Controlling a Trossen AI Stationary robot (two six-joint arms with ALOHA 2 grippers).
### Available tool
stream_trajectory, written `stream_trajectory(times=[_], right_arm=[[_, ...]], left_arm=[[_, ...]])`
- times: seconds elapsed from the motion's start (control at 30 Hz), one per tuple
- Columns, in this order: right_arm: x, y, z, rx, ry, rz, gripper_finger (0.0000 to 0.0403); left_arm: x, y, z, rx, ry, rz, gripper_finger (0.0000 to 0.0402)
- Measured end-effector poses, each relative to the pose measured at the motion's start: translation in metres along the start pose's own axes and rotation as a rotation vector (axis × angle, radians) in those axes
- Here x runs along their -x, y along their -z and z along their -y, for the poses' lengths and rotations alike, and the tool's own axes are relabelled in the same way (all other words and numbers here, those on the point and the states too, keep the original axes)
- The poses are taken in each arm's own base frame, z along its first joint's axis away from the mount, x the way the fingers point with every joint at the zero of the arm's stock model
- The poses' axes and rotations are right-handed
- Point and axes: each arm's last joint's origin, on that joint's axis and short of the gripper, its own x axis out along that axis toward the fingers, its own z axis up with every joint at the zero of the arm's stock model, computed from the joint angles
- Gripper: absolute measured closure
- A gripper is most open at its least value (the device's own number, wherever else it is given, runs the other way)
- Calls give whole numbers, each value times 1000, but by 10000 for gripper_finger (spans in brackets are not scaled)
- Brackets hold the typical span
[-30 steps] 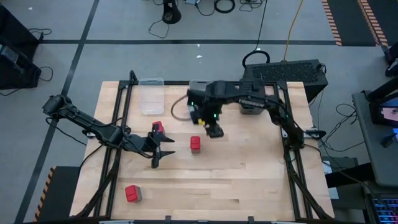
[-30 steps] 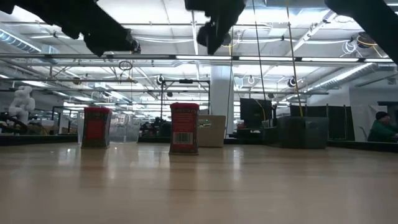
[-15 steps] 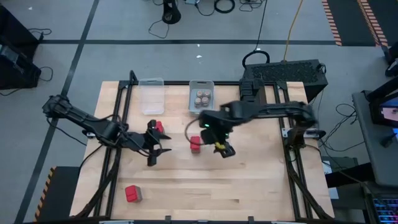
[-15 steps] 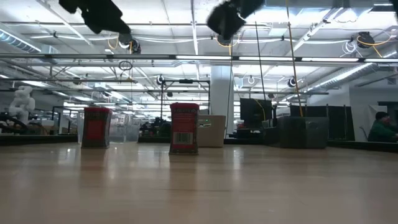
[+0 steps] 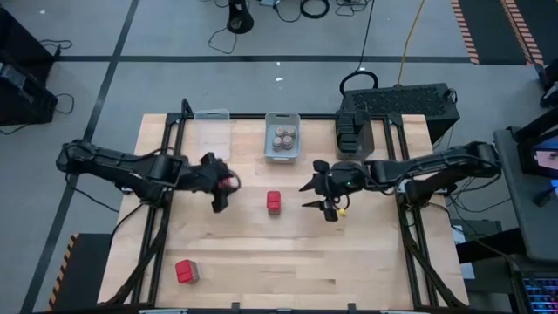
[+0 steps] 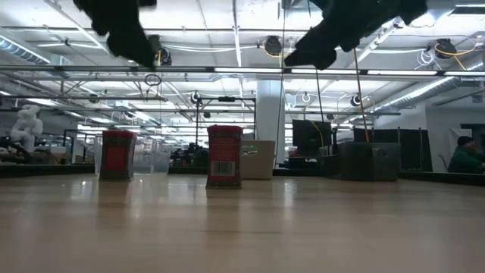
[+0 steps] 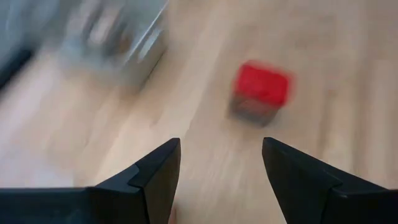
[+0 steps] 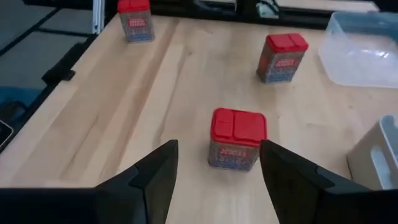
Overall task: Sort spices by type
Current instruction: Put the top left red seasoning can into the transparent bin
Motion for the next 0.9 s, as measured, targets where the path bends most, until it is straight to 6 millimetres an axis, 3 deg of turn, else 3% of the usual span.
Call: stream_trajectory(times=[0.2,0.27,0.5,0.9], right_arm=[[1,4,0,19,-5,14,193],[1,4,0,41,-5,16,193],[1,4,0,61,-6,14,193],[1,5,0,62,-9,9,193]], left_arm=[[-20,17,-40,542,-252,-298,169],[-26,19,-48,648,-274,-371,169],[-40,16,-59,757,-136,-482,169],[-48,5,-69,764,-141,-359,169]])
